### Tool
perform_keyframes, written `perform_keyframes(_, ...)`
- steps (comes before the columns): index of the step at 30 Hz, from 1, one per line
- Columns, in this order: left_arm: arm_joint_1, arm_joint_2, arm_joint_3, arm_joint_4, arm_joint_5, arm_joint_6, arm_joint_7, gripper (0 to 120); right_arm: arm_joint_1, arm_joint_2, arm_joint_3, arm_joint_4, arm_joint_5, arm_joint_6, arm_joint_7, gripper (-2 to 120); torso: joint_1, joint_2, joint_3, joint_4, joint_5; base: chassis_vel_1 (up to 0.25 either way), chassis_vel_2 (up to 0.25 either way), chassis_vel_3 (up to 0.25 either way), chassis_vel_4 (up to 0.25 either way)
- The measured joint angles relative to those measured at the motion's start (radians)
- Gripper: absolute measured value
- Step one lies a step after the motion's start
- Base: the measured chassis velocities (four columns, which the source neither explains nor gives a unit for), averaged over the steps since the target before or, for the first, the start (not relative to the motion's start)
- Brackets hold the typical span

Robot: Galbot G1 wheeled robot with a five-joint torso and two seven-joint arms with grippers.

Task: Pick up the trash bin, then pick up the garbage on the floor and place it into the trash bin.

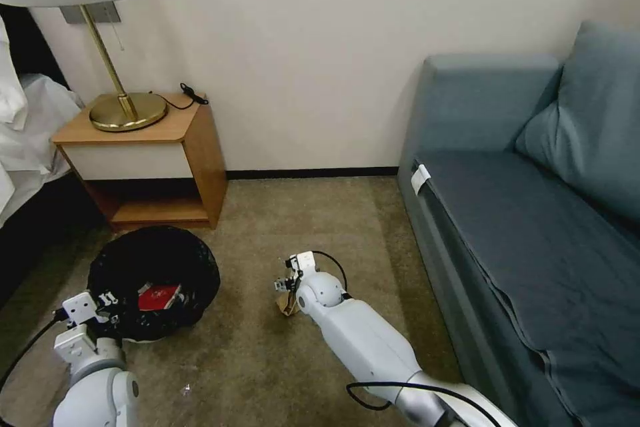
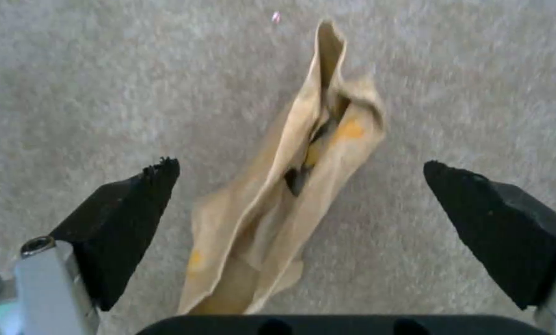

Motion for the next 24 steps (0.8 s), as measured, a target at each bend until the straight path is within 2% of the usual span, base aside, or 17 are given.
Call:
perform_keyframes(13,0.005,0.0,0.044,-0.023,0.018,0.005,-0.026,4,-0.032,0.0,0.004,0.001,-0.032,0.02,-0.08,100,0.0,0.0,0.0,0.0001,0.0001,0.0,0.0,0.0,0.0)
perform_keyframes(24,0.005,0.0,0.05,-0.027,0.026,0.008,-0.028,4,-0.034,-0.001,0.024,-0.065,-0.074,0.066,-0.146,100,0.0,0.0,0.0,0.0001,0.0,0.0,0.0,0.0,0.0)
